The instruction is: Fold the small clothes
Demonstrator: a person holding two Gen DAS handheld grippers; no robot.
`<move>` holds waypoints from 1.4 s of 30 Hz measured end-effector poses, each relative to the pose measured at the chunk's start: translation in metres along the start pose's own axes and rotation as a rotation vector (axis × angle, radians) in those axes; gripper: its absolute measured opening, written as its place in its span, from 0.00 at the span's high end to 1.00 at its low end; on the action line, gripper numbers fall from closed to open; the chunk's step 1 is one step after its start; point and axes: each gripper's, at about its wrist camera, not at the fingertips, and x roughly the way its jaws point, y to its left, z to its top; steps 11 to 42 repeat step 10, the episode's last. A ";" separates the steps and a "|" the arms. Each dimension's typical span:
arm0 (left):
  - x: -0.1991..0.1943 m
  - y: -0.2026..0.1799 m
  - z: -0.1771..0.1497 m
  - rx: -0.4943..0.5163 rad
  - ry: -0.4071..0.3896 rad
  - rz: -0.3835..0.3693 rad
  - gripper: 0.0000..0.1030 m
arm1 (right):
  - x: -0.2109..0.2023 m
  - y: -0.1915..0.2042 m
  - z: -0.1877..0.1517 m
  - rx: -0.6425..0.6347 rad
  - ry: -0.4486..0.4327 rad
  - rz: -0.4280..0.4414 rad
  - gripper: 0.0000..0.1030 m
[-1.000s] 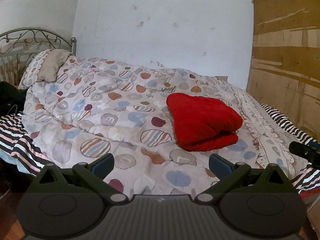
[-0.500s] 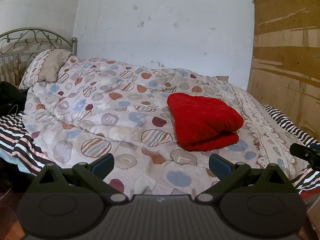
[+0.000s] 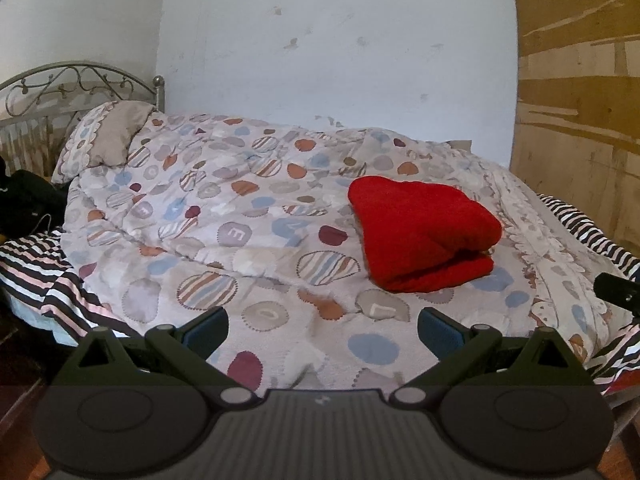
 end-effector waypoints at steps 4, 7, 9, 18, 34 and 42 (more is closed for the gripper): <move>-0.001 -0.003 0.000 0.013 -0.008 0.006 0.00 | 0.000 0.000 0.000 0.000 0.000 0.000 0.00; -0.001 -0.004 -0.001 0.020 -0.011 0.010 0.00 | 0.000 0.000 0.000 0.000 0.001 0.000 0.00; -0.001 -0.004 -0.001 0.022 -0.010 0.010 0.00 | 0.000 0.000 0.000 0.001 0.002 0.001 0.00; -0.001 -0.004 -0.001 0.021 -0.010 0.010 0.00 | 0.000 0.000 0.000 0.002 0.001 0.001 0.00; -0.001 -0.004 -0.001 0.021 -0.010 0.010 0.00 | 0.000 0.000 0.000 0.002 0.001 0.001 0.00; -0.001 -0.004 -0.001 0.021 -0.010 0.010 0.00 | 0.000 0.000 0.000 0.002 0.001 0.001 0.00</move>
